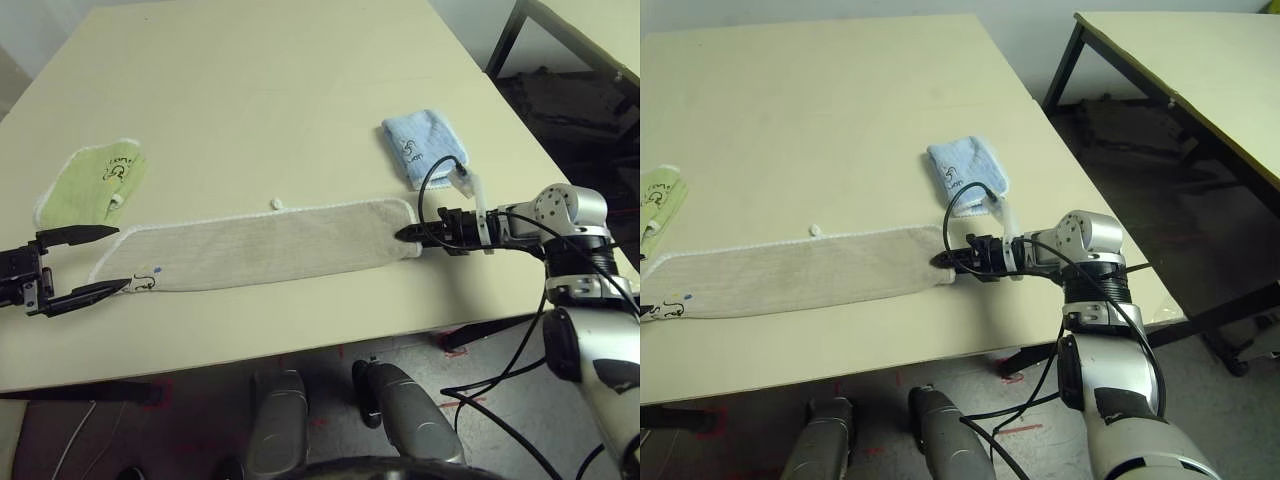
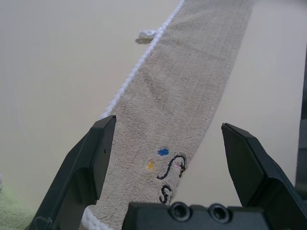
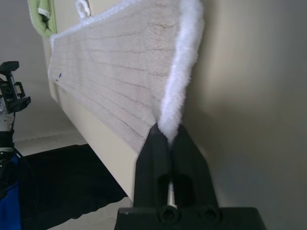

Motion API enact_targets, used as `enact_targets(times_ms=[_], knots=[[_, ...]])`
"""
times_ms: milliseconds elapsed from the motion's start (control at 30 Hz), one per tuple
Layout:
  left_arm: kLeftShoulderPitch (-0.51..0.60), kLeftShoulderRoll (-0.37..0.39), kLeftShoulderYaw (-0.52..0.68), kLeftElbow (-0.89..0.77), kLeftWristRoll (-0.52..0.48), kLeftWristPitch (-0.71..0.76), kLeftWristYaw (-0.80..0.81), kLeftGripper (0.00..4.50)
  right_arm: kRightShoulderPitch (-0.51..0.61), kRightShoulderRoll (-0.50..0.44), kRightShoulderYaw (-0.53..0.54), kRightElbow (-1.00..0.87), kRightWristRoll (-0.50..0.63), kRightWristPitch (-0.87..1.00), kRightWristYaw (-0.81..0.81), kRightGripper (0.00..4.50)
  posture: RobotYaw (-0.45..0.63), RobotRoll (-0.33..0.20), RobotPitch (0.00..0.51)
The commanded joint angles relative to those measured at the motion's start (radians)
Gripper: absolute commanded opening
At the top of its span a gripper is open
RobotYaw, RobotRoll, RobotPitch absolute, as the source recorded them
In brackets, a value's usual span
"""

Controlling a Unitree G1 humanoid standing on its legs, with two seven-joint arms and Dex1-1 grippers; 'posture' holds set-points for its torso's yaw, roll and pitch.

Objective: Fold the towel and set it aside.

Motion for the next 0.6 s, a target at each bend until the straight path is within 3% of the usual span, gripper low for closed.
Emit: enact_targets(times_ms=[33, 367, 467, 600], knots=[[-0.002, -0.007, -0.028, 0.027, 0.015, -0.018, -0.009, 4.50, 0.012, -0.056, 0.021, -0.003, 0.007, -0.004, 0.012, 0.03, -0.03, 0.000, 0.190], [-0.033, -0.014, -0.061, 0.069, 0.021, -0.038, -0.009, 4.50, -0.023, -0.274, 0.158, 0.046, -0.018, -0.101, 0.153, 0.03, -0.05, 0.000, 0.191], [-0.043, -0.015, -0.071, 0.081, 0.023, -0.043, -0.009, 4.50, -0.047, -0.302, 0.209, 0.022, -0.025, -0.119, 0.178, 0.03, -0.05, 0.000, 0.192], [-0.061, -0.016, -0.082, 0.105, 0.034, -0.054, -0.009, 4.50, -0.155, -0.274, 0.255, -0.168, 0.047, 0.039, 0.135, 0.03, -0.06, 0.000, 0.195]])
